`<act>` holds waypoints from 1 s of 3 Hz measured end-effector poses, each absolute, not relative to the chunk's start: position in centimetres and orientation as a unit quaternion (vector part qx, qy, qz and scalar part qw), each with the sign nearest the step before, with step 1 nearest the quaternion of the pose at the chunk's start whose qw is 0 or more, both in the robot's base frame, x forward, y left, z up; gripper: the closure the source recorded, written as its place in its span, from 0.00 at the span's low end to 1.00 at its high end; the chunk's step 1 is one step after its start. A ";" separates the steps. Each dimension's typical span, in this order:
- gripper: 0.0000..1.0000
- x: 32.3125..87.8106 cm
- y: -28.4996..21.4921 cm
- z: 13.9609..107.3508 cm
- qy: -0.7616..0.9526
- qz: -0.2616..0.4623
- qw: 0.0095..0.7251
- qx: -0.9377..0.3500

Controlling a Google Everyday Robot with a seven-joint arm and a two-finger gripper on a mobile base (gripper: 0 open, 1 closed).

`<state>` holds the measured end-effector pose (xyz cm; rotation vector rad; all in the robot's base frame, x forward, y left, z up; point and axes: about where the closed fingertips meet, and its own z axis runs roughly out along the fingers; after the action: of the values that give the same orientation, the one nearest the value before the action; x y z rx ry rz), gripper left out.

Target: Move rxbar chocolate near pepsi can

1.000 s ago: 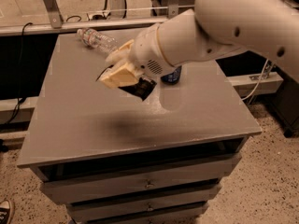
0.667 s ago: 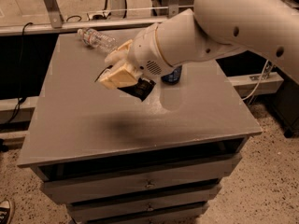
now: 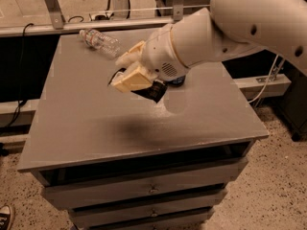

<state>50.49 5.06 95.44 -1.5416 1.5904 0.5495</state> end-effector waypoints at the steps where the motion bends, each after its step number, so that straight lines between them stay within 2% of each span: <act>1: 1.00 50.6 2.0 94.6 0.618 0.211 0.412 -0.635; 3: 1.00 51.7 -2.1 91.4 0.588 0.215 0.416 -0.660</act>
Offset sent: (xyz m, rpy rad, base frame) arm 0.0065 -0.0914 -0.0496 -0.0166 -0.0660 0.0981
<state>51.66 -2.08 91.45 -1.6572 1.4768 0.5388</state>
